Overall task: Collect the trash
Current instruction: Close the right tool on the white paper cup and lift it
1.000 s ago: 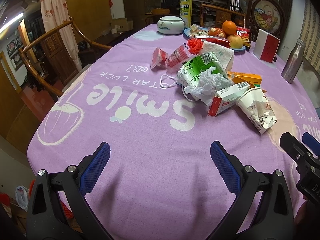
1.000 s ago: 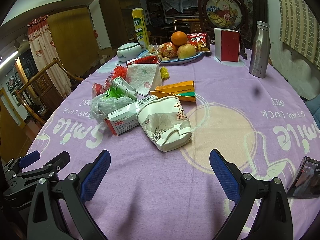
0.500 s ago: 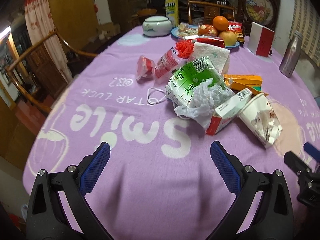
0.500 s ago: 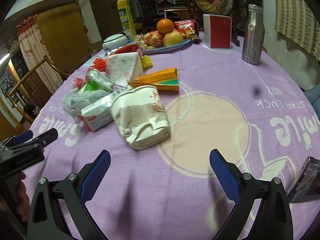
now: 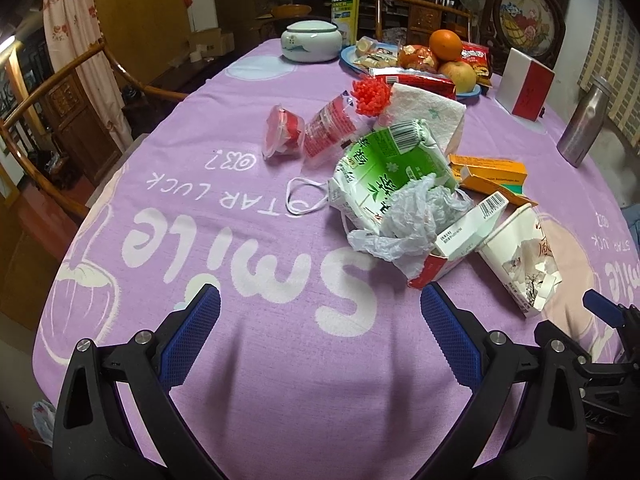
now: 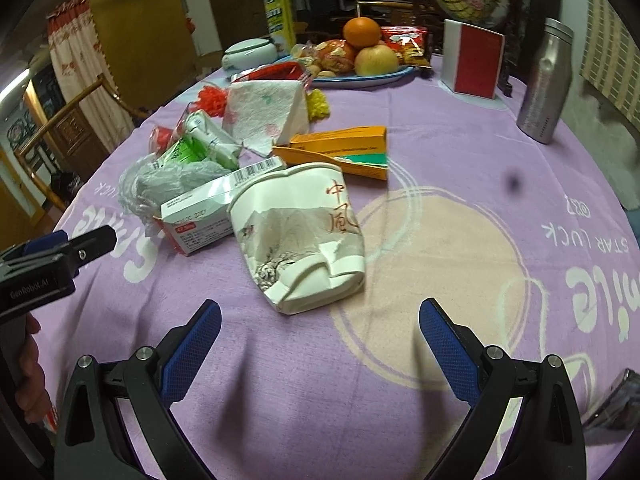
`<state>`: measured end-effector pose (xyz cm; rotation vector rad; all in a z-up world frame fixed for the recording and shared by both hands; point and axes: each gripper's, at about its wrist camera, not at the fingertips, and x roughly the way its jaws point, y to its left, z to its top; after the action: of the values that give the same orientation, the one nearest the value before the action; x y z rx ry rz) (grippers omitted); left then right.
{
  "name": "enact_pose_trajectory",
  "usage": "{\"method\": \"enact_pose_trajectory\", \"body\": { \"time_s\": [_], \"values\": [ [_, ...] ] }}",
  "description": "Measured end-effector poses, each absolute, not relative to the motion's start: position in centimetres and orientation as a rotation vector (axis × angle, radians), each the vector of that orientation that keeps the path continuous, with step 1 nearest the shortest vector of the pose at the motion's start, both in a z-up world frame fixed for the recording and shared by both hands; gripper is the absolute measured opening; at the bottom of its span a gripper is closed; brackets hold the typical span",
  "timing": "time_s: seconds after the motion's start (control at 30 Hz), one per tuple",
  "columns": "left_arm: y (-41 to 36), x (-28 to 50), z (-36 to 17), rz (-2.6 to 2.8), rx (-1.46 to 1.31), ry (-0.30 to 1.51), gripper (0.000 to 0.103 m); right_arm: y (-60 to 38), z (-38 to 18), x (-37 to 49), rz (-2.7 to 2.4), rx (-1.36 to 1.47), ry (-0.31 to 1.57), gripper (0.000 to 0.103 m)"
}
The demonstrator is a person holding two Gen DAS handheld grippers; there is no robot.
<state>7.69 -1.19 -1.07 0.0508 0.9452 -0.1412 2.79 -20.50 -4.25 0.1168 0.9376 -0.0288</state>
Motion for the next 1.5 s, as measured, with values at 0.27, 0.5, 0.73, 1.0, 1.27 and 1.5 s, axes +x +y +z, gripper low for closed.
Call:
{"method": "enact_pose_trajectory", "body": {
  "time_s": [0.27, 0.5, 0.73, 1.0, 1.27, 1.5],
  "values": [
    [0.0, 7.7, -1.2, -0.144, 0.040, 0.950, 0.097, -21.6, -4.7, 2.8, 0.043, 0.111, 0.966, 0.097],
    [0.6, 8.1, -1.6, -0.158, 0.026, 0.969, 0.097, -20.5, -5.2, 4.1, 0.056, 0.076, 0.988, 0.097],
    [1.2, 7.9, -1.5, -0.159, 0.021, 0.964, 0.097, -19.0, -5.6, 7.0, 0.068, 0.023, 1.047, 0.097],
    [1.7, 7.4, -0.9, -0.144, 0.021, 0.950, 0.097, -18.4, -6.1, 9.5, 0.071, 0.002, 1.095, 0.097],
    [1.4, 6.8, -0.3, -0.136, 0.040, 0.935, 0.097, -18.2, -6.7, 10.3, 0.081, 0.006, 1.105, 0.092],
    [0.8, 5.7, -0.1, -0.147, 0.088, 0.913, 0.097, -19.9, -5.6, 9.2, 0.081, 0.064, 1.041, 0.080]
  ]
}}
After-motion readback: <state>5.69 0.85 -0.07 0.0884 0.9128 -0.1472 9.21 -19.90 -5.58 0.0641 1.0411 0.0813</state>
